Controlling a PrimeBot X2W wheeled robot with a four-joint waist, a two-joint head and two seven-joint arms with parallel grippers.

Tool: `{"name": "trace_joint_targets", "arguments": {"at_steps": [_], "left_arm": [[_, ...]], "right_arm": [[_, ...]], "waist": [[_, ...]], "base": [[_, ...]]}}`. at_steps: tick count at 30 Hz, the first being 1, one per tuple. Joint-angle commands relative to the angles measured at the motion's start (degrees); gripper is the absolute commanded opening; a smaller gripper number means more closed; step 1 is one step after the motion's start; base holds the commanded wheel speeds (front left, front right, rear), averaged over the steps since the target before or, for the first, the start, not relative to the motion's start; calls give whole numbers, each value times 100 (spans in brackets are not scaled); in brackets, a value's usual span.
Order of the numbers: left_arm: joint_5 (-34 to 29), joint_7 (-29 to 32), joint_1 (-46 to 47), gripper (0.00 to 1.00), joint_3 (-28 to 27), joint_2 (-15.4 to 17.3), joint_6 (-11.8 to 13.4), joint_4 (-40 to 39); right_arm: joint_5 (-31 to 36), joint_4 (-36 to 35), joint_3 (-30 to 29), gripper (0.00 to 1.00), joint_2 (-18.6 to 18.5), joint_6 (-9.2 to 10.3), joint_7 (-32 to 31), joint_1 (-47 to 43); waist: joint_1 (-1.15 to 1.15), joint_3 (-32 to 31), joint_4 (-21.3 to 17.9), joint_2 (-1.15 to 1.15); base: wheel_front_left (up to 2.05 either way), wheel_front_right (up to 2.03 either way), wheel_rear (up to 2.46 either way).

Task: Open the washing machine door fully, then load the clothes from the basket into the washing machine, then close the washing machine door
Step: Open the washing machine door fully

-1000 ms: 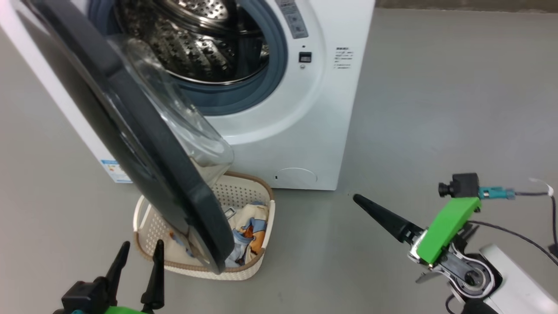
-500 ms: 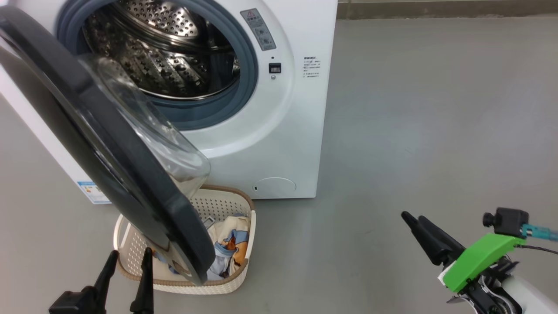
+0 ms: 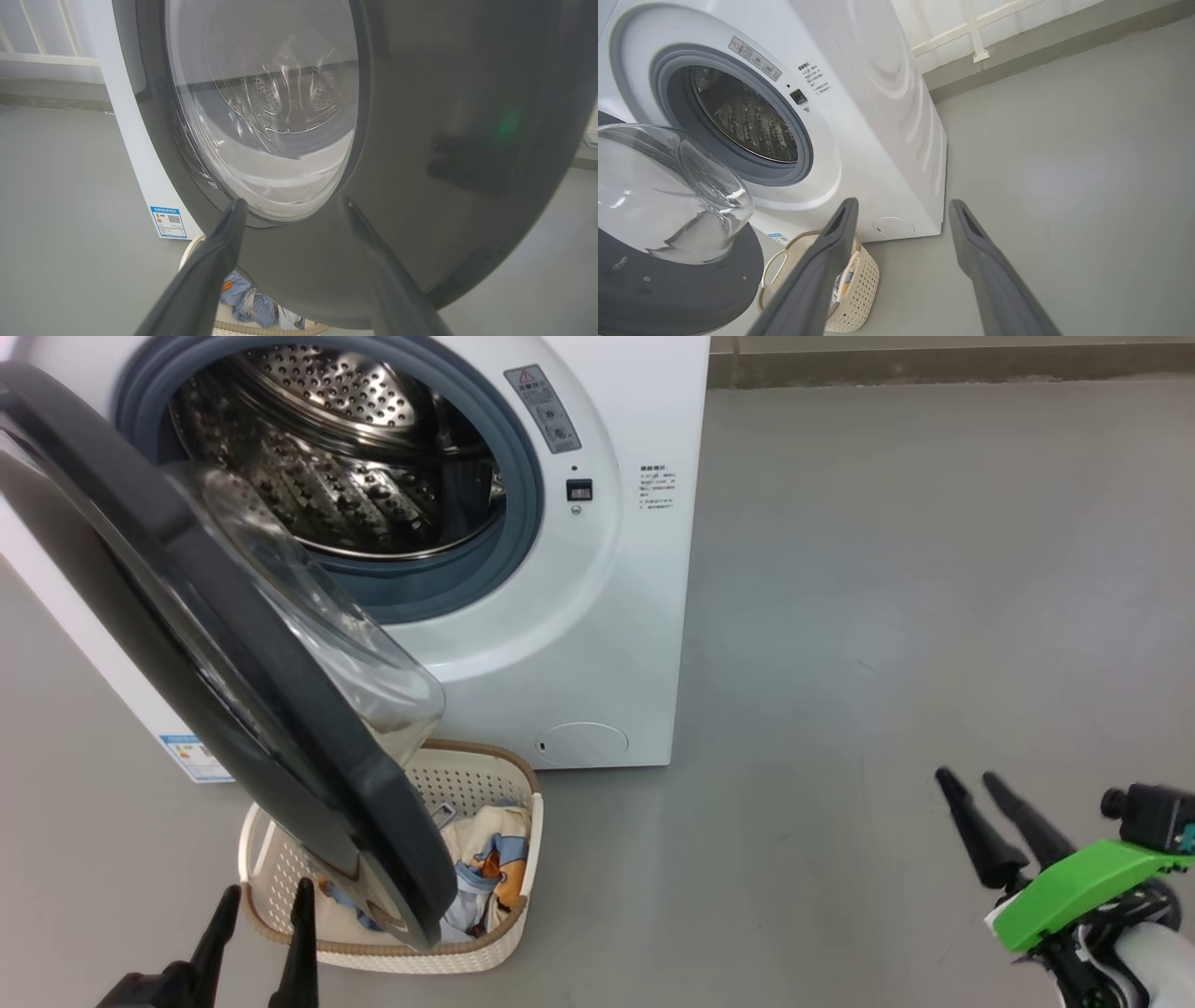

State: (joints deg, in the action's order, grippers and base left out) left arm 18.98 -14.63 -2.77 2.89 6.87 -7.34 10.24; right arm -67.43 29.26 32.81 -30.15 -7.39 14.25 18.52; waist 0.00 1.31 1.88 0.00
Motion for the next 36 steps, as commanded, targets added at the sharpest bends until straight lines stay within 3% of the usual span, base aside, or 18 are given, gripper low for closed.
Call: {"name": "trace_joint_targets", "arguments": {"at_steps": [1,14,21,36], "left_arm": [[15,-37,91,100,-225,87,-14,-160],[-15,-37,125,100,-258,125,-14,-213],[-23,-37,115,100,-260,114,-14,-205],[-7,-37,254,100,-274,55,-14,-117]], "right_arm": [[245,-98,-132,100,-46,-10,71,-69],[2847,-970,-2189,100,697,-10,74,-965],[3361,-1186,-2545,100,898,-10,74,-1346],[3569,-1063,-2719,100,1118,-10,74,-1556]], "waist": [[0,-3,7,0],[0,-38,86,0],[0,-42,103,0],[0,26,131,0]], "base": [[0,0,0],[0,0,0],[0,0,0],[0,0,0]]}}
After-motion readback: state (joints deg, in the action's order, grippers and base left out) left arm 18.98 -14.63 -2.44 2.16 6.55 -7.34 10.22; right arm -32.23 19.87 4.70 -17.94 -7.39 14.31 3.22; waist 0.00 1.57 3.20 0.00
